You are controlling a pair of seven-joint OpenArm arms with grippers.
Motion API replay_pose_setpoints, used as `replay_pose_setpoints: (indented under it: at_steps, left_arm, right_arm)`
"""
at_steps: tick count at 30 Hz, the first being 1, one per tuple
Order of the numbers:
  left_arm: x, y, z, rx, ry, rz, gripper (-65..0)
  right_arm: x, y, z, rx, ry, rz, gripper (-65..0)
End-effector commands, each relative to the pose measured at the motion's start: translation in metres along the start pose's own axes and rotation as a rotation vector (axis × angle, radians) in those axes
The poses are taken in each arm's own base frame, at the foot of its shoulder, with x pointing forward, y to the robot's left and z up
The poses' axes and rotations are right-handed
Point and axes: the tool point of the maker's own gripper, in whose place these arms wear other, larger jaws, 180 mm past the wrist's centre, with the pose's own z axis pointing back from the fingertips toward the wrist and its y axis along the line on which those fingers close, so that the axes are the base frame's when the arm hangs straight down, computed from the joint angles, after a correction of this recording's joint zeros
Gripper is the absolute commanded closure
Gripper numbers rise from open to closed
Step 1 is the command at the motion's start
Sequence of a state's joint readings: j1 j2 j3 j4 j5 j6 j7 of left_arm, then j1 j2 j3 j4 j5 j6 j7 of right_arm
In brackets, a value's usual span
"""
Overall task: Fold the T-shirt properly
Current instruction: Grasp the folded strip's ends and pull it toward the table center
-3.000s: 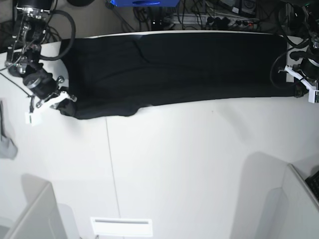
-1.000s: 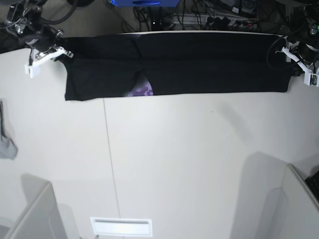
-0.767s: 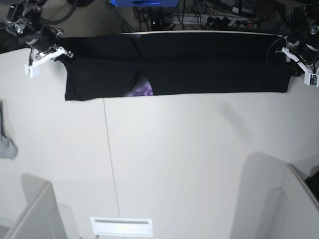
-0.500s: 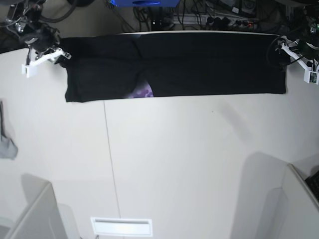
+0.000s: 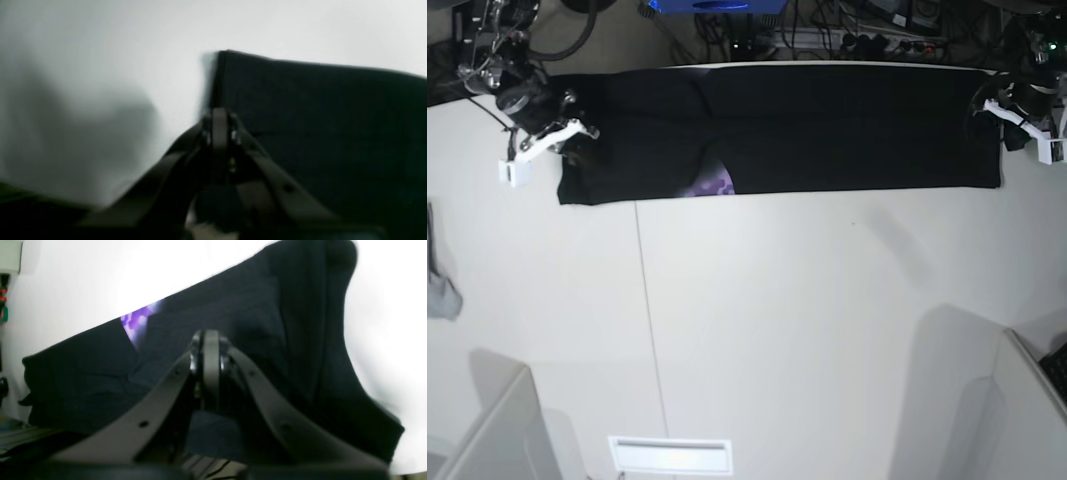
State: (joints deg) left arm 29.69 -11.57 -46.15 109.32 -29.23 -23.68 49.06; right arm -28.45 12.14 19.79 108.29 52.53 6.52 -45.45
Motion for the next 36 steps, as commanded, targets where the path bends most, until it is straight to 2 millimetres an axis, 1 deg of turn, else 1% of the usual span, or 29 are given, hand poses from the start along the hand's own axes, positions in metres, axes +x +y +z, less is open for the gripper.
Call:
replay_pose_setpoints:
  at_steps: [1,3,4,7,9,11,13,15,19,21,25,28,30,33,35,36]
  left_arm:
    - [0.007,0.0,0.001,0.002,-0.026,-0.011,0.0]
    - [0.001,-0.006,-0.007,-0.006,-0.009,-0.01,0.0]
    - [-0.003,-0.006,-0.012,-0.002,0.005,-0.005,0.0]
    - [-0.025,-0.005,-0.029,0.004,0.064,0.044,0.0]
    - [-0.038,-0.007,-0.036,0.004,0.097,0.073,0.0]
    - [-0.05,-0.006,-0.039,0.01,0.125,0.085,0.0]
    - [-0.049,-0.007,-0.043,0.01,0.126,0.094,0.0]
    - [-0.051,-0.006,-0.048,0.008,0.132,0.109,0.0]
    - [-0.053,-0.004,-0.065,0.013,0.151,0.14,0.0]
    - [-0.05,-0.002,-0.075,0.028,0.159,0.137,0.0]
    - [-0.031,-0.003,-0.097,0.043,0.149,0.14,0.0]
    - [-0.012,-0.006,-0.114,0.042,0.132,0.147,0.0]
    - [0.004,-0.016,-0.125,0.03,0.125,0.114,0.0]
    - [0.027,-0.023,-0.128,0.024,0.088,0.069,0.0]
    - [0.045,-0.02,-0.121,0.036,0.043,0.054,0.0]
    - [0.054,-0.019,-0.117,0.044,0.018,0.044,0.0]
  right_arm:
    - [0.005,-0.003,0.0,-0.001,-0.011,0.001,0.0]
    - [-0.001,-0.012,-0.003,-0.016,0.007,-0.022,0.0]
    - [-0.003,-0.016,-0.004,-0.024,0.012,-0.031,0.0]
    - [-0.009,-0.022,-0.005,-0.039,0.029,-0.033,0.0]
    - [-0.016,-0.037,-0.007,-0.107,0.055,-0.004,0.0]
    - [-0.023,-0.048,-0.016,-0.165,0.073,0.011,0.0]
    - [-0.027,-0.06,-0.025,-0.224,0.084,0.022,0.0]
    - [-0.022,-0.071,-0.033,-0.272,0.077,0.048,0.0]
    - [-0.01,-0.08,-0.049,-0.291,0.062,0.04,0.0]
    - [-0.002,-0.081,-0.057,-0.287,0.054,0.027,0.0]
    - [0.016,-0.082,-0.072,-0.279,0.04,0.006,0.0]
    - [0.036,-0.076,-0.083,-0.263,0.013,-0.005,0.0]
    - [0.051,-0.071,-0.089,-0.251,-0.007,-0.007,0.0]
    - [0.072,-0.061,-0.09,-0.228,-0.053,0.006,0.0]
    - [0.09,-0.047,-0.082,-0.209,-0.104,0.043,0.0]
    - [0.1,-0.036,-0.076,-0.194,-0.137,0.068,0.0]
